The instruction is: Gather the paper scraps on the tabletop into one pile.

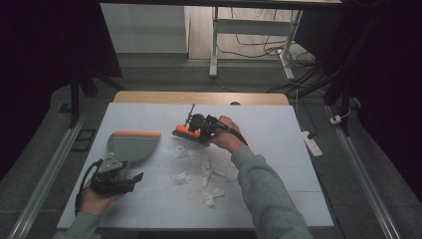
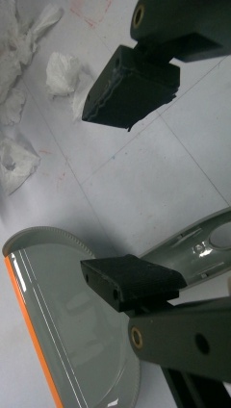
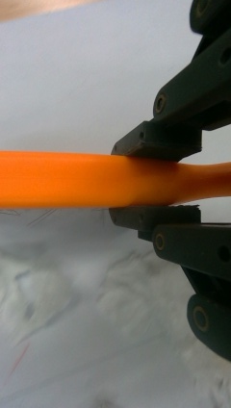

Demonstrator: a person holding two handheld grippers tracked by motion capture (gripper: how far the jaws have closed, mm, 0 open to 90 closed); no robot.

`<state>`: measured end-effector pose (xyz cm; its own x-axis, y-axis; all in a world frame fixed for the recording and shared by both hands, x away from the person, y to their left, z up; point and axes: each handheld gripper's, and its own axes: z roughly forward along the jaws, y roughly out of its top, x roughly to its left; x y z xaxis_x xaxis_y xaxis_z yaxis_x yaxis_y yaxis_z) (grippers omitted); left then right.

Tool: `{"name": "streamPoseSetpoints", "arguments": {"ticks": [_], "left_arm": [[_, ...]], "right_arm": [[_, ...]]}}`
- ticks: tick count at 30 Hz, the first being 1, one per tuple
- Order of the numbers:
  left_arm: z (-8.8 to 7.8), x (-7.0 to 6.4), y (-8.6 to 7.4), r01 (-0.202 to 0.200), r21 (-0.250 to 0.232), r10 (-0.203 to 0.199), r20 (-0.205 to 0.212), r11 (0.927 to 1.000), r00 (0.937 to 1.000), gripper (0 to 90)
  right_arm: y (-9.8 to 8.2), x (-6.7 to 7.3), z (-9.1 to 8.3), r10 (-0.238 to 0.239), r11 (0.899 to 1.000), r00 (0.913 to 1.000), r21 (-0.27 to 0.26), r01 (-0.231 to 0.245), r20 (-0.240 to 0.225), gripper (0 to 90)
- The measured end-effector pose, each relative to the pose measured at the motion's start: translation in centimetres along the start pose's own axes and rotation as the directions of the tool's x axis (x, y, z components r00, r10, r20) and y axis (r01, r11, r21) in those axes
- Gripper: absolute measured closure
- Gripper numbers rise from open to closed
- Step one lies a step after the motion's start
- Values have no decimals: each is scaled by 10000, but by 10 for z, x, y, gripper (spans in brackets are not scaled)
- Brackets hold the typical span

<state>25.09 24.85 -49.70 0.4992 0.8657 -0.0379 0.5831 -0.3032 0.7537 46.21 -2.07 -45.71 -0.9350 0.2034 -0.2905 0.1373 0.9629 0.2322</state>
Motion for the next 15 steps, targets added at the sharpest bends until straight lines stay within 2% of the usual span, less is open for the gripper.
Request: {"name": "streamPoseSetpoints", "arguments": {"ticks": [1, 5, 6, 8, 10, 12, 13, 15], "left_arm": [[0, 1, 0, 58, -24, -58, -14, 10000, 10000, 281], [-2, 2, 0, 110, -80, -110, -38, 9999, 9999, 281], [-2, 1, 0, 96, -71, -97, -29, 9999, 9999, 282], [-1, 0, 0, 65, -49, -65, -35, 10000, 10000, 281], [-1, -1, 1, 36, -49, -36, -6, 10000, 10000, 282], [-1, -1, 1, 38, -47, -38, 1, 10000, 10000, 282], [-1, -1, 0, 44, -42, -44, 2, 10000, 10000, 282], [-1, 0, 0, 59, -40, -59, 8, 10000, 10000, 282]], "right_arm": [[2, 4, 0, -48, 9999, 10000, 110, 48, 7, 705], [6, 18, -1, -746, 9956, 9972, 564, 746, -11, 706], [6, 20, 0, -1235, 9913, 9923, 459, 1233, 28, 706], [4, 26, -3, -1529, 9869, 9882, 511, 1532, -84, 706], [2, 32, -6, -1995, 9782, 9797, 549, 2004, -203, 707], [-3, 38, -10, -2325, 9709, 9709, 454, 2352, -572, 706], [-5, 40, -13, -2461, 9664, 9670, 599, 2500, -660, 706], [-13, 43, -19, -2446, 9664, 9653, 576, 2503, -921, 706]]}}
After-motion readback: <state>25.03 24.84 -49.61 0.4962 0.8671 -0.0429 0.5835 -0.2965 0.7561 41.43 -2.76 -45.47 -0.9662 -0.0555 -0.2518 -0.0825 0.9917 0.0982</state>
